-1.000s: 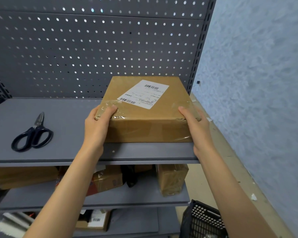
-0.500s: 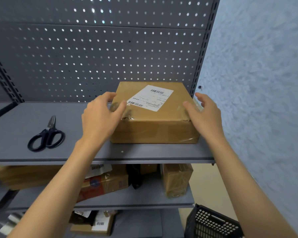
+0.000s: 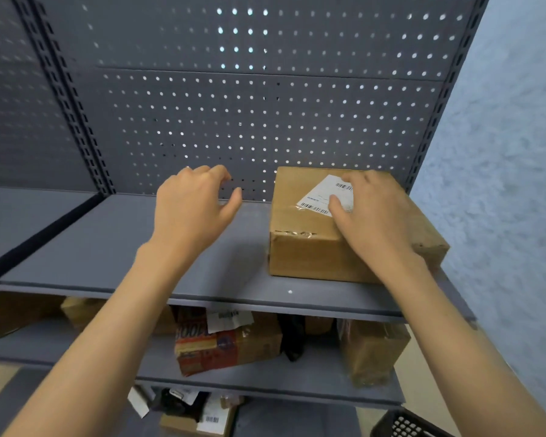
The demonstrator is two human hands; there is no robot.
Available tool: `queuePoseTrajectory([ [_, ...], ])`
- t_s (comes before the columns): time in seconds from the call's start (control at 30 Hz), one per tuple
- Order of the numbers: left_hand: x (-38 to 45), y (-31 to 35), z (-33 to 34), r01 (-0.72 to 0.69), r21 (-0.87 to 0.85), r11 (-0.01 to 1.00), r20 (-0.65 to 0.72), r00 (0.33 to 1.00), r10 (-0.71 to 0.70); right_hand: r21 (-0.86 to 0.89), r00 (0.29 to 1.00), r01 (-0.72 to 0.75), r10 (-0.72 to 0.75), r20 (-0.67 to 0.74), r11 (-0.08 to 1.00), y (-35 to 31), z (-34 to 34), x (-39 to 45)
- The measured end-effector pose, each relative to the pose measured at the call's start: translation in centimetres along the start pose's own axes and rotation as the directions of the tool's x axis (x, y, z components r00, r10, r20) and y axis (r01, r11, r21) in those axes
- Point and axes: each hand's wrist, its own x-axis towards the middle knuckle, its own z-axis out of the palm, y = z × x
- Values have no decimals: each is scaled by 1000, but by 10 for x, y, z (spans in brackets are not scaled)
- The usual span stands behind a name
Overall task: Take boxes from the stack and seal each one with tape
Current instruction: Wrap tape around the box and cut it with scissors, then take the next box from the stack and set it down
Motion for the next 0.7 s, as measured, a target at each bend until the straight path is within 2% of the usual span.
queuePoseTrajectory([
  [0.23,-17,-104,-56,-9,44,999,-59,998,12,27,994,109,-109,-4,994,-124,8,-3],
  [0.4,-43,-197,-107,-20,156,988,-82,996,33,80,976,217,-217,-13,973,-238,20,-17],
  [0.7,-87,-359,-189,98,293,951,-100,992,-71,188,926,372,-377,-8,909,-423,45,-40],
])
